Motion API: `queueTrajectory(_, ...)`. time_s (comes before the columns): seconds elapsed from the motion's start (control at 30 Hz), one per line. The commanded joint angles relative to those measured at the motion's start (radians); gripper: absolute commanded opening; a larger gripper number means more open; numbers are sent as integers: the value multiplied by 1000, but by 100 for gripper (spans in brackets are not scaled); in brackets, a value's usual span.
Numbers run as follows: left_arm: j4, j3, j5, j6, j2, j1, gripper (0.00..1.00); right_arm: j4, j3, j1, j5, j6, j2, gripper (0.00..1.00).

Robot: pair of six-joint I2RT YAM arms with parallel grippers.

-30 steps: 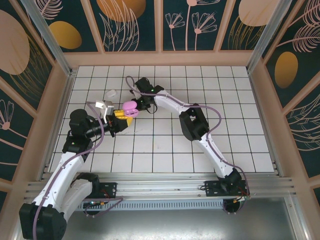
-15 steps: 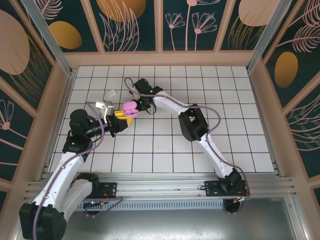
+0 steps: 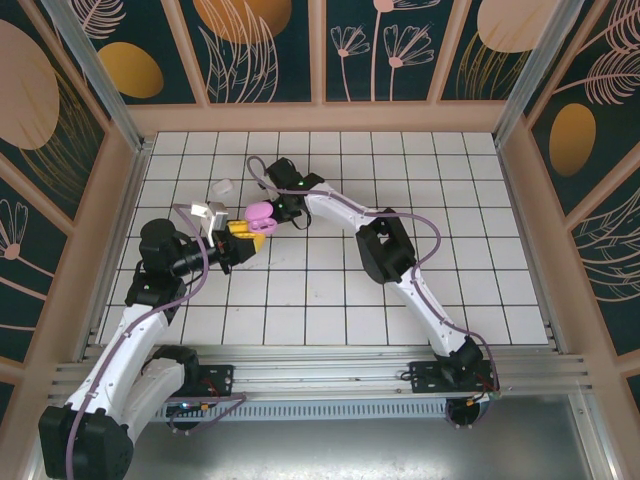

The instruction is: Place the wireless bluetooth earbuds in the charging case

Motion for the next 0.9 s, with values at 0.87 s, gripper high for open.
queueTrajectory(0.87,372,-4,17,-14,212,-25,19,-98,-745,-125,157,153,-833,24)
